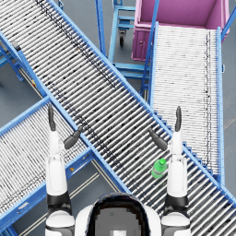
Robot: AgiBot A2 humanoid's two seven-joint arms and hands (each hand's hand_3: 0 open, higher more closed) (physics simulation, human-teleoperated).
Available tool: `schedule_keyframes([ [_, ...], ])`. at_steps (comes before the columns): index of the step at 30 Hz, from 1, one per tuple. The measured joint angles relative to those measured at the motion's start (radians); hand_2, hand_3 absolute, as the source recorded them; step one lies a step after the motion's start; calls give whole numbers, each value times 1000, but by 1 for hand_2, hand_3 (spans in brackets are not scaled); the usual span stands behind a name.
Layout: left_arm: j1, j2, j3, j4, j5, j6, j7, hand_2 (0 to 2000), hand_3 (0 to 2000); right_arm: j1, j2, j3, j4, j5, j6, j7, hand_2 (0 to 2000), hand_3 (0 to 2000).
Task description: Pick up the oil and place it on the left assembly line, put the cola on the right, and keep Sprite still
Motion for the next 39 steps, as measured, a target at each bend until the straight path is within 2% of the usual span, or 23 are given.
schedule_keyframes([
  [39,-6,12,-5,-21,0,0,0,0,0,3,-20,-19,7,0,0,0,0,0],
])
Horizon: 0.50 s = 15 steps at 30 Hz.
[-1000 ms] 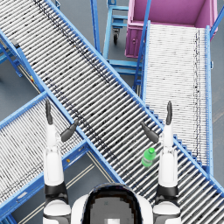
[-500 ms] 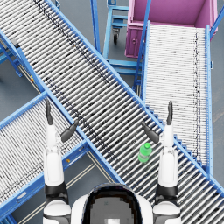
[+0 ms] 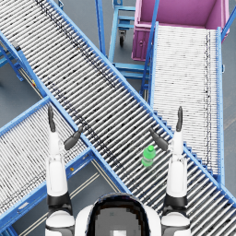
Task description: Pick up the oil and place it on the left assembly line, put the cola on the right, and keep Sprite still
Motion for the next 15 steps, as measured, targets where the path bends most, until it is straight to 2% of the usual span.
schedule_keyframes([
  [15,6,3,-3,-4,0,0,0,0,0,3,-5,-2,7,0,0,0,0,0],
])
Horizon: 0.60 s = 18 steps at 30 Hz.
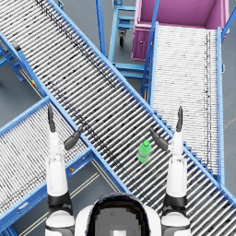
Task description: Pick up the oil and place it on the left assembly line, put the cola on the right, and keep Sprite still
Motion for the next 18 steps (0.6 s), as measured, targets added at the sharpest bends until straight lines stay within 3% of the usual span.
schedule_keyframes([
  [18,8,4,-7,-11,0,0,0,0,0,12,-5,-2,1,0,0,0,0,0],
])
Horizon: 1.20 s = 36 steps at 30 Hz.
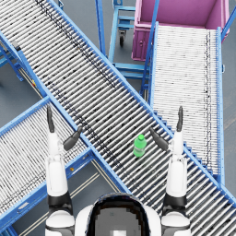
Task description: Pick up the oil and place it on the left assembly line, put the cola on the right, and keep Sprite still
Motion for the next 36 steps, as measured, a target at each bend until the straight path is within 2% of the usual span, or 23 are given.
schedule_keyframes([
  [36,-16,12,-11,0,0,0,0,0,0,-17,-14,-9,-3,0,0,0,0,0],
])
